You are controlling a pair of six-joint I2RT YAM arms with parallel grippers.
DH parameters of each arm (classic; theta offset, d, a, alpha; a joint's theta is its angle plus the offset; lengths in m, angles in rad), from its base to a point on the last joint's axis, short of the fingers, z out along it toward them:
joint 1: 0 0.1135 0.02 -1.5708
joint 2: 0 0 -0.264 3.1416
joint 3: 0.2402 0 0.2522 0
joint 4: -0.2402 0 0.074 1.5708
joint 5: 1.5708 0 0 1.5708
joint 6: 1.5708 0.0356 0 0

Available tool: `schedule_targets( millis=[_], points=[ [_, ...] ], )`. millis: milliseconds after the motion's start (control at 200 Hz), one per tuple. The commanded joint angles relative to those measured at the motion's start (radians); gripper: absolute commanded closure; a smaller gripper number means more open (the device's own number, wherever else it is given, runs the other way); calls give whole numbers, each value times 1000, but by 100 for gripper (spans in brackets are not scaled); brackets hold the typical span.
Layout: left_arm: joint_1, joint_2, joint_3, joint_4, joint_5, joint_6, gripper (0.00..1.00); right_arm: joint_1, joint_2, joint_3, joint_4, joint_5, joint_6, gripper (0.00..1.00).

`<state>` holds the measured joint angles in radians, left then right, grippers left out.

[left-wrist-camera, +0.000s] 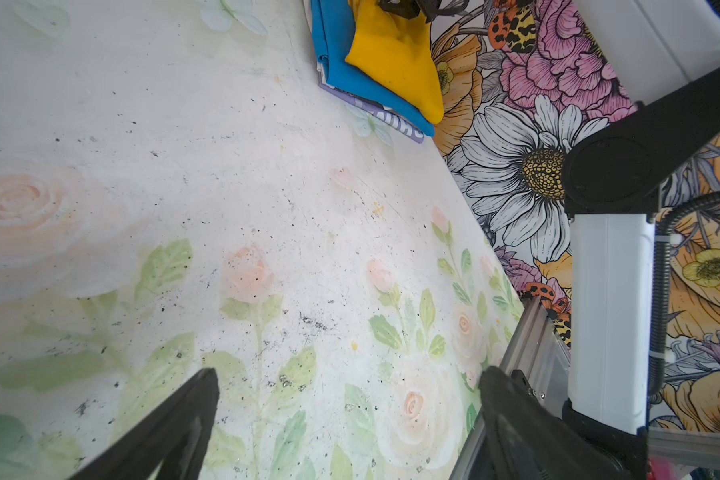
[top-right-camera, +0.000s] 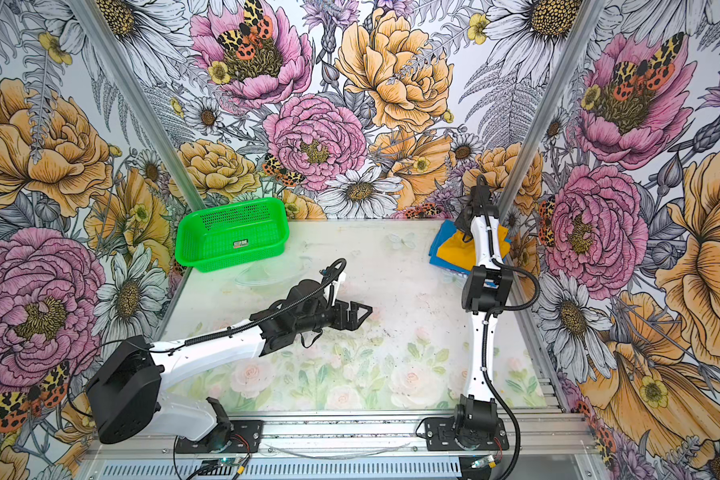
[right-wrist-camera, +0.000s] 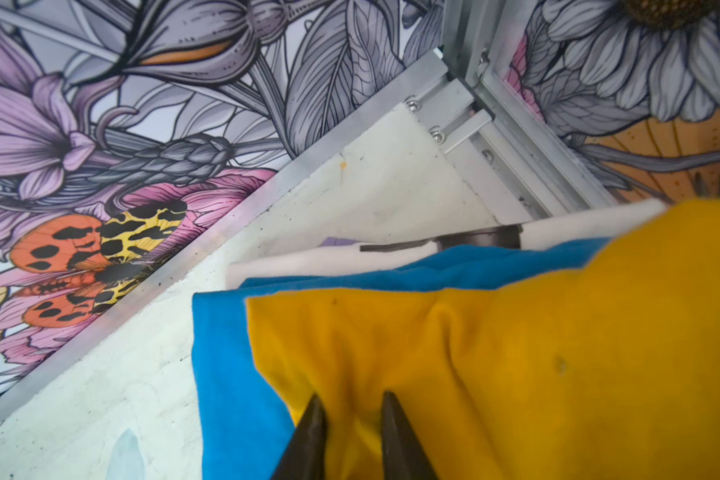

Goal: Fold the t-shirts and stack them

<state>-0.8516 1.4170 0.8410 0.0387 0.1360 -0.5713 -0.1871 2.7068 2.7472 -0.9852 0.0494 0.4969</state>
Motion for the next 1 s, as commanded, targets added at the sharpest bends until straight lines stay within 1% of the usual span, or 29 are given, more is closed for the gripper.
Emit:
schedule_targets(
  millis=[0,165,305,410,545,720,750,755,765,775,785,790,800,805,886,961,996],
  points=[
    [19,-15,-17,36,-14,-2,1,4,10,37,44,21,8,89],
    [36,3,-9,56,3,-3,1,11,-37,44,78,5,-6,90],
    [41,8,-13,59,14,-2,1,20,-76,43,90,-3,-14,89],
    [48,3,-20,62,17,-2,1,22,-88,44,96,-12,-13,88],
    [61,-6,-27,65,22,1,1,27,-90,43,109,-54,-10,87],
    [72,-15,-36,72,27,3,1,32,-91,46,122,-60,-5,86],
    [74,-16,-37,73,28,2,1,32,-91,46,122,-56,-3,83],
    [74,-16,-37,73,28,2,1,32,-90,45,120,-54,-1,80],
    [74,-16,-37,73,28,2,1,31,-90,45,120,-52,-1,78],
    [76,-17,-37,72,29,2,1,31,-89,43,120,-50,-1,72],
    [76,-18,-38,73,29,2,1,31,-89,42,120,-50,-2,70],
    [76,-18,-38,74,29,3,1,31,-88,42,121,-49,-2,67],
    [75,-18,-39,75,29,3,1,31,-88,41,120,-49,-1,66],
    [75,-18,-39,74,29,3,1,30,-86,40,120,-48,-2,63],
    [76,-18,-42,77,31,0,1,24,-65,41,118,-46,-3,56],
    [76,-19,-44,76,36,-1,1,19,-41,36,117,-36,-1,44],
    [76,-22,-45,76,36,-2,1,17,-32,31,117,-36,-1,43]
  ],
)
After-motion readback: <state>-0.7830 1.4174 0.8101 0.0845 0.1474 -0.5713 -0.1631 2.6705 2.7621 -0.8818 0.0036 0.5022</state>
